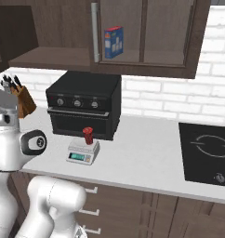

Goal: Pick the yogurt and place it on the digital scale for weighing, and close the cabinet.

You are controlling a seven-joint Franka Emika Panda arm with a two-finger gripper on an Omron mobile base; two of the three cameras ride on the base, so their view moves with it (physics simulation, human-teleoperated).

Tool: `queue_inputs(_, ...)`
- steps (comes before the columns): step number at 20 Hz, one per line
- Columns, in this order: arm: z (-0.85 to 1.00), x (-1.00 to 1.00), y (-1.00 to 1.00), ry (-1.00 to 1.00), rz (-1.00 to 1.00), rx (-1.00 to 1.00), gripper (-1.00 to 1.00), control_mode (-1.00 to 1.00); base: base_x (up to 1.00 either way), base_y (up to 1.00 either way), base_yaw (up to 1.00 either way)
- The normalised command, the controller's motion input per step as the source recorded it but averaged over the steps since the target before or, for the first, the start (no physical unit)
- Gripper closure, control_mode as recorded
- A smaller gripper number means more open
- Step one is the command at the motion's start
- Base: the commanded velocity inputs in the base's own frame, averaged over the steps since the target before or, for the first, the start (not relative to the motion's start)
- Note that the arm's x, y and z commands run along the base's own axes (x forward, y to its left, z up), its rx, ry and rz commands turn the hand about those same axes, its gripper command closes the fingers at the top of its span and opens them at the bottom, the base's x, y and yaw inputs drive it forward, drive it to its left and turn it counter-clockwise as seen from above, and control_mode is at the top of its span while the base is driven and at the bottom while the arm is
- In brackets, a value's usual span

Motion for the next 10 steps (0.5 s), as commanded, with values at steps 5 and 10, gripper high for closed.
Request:
queue_inputs(5,-0.56,0.18,0.41,-0.04,0.0,0.01,-1.0,-1.0,0.0,0.0,0.0)
queue_inputs(10,-0.58,0.1,0.48,-0.05,0.0,0.0,-1.0,-1.0,0.0,0.0,0.0)
